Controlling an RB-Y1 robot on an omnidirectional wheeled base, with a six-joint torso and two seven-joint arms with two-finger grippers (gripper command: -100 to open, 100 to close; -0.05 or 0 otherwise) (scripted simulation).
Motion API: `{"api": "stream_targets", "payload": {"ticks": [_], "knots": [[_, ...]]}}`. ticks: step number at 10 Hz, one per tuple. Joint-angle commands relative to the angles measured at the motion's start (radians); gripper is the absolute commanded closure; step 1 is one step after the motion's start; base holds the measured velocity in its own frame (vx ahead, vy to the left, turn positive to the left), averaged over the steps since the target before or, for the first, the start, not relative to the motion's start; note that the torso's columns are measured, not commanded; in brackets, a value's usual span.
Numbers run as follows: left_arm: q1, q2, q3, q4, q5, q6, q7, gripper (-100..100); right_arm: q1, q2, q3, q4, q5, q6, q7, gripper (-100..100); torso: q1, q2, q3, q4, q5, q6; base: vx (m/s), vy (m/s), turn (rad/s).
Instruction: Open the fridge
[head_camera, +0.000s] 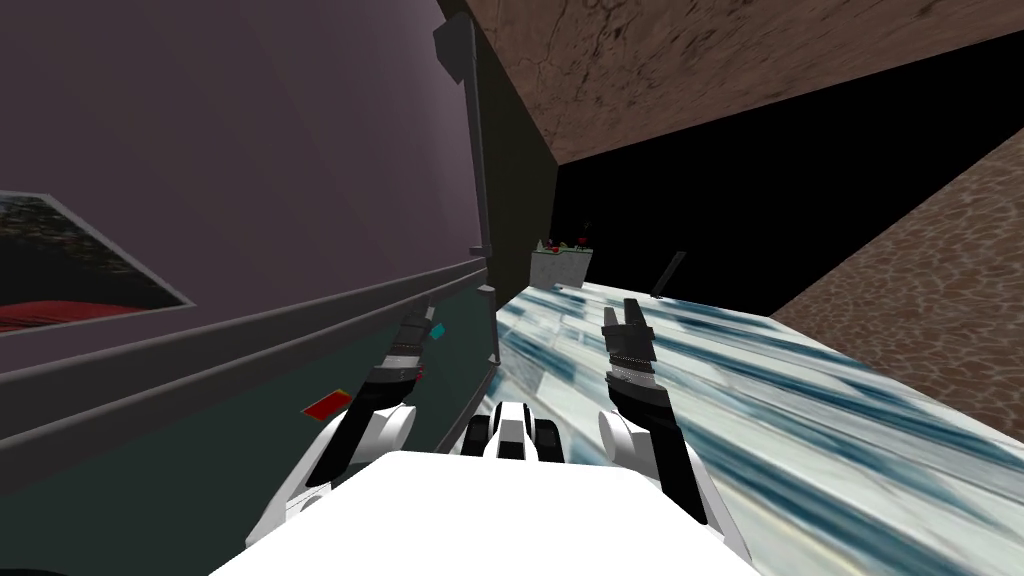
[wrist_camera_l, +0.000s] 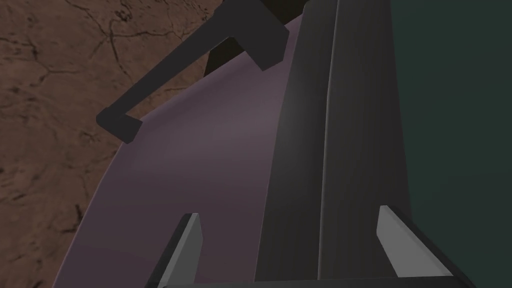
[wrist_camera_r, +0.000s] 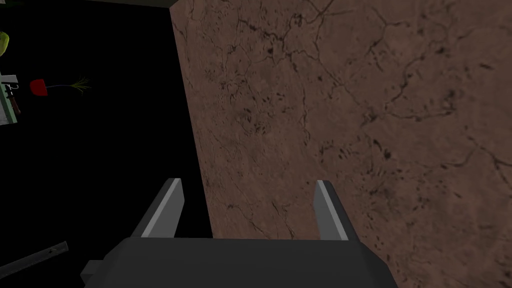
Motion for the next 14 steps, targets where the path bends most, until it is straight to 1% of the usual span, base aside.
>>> {"api": "stream_targets", "payload": {"ticks": [1, 3, 9, 14], "knots": [[0.004, -0.002, 0.012, -0.011, 0.002, 0.067, -0.012, -100, 0.000, 0.000, 0.000, 0.000, 0.000, 0.000, 0.000, 0, -0.001, 0.001, 0.001, 0.001, 0.000, -0.001, 0.052, 0.006, -0.173], [0.012, -0.006, 0.018, -0.023, 0.003, 0.107, -0.020, -100, 0.000, 0.000, 0.000, 0.000, 0.000, 0.000, 0.000, 0, -0.001, 0.011, 0.008, 0.004, -0.001, -0.002, 0.049, 0.004, -0.139], [0.034, -0.029, 0.035, -0.048, 0.006, 0.219, -0.044, -100, 0.000, 0.000, 0.000, 0.000, 0.000, 0.000, 0.000, 0, 0.002, 0.008, 0.006, 0.002, 0.001, -0.003, 0.040, -0.003, -0.140], [0.056, -0.032, 0.051, -0.063, 0.008, 0.328, -0.067, -100, 0.000, 0.000, 0.000, 0.000, 0.000, 0.000, 0.000, 0, 0.003, 0.008, 0.006, 0.002, 0.002, -0.004, 0.046, 0.000, -0.160]]}}
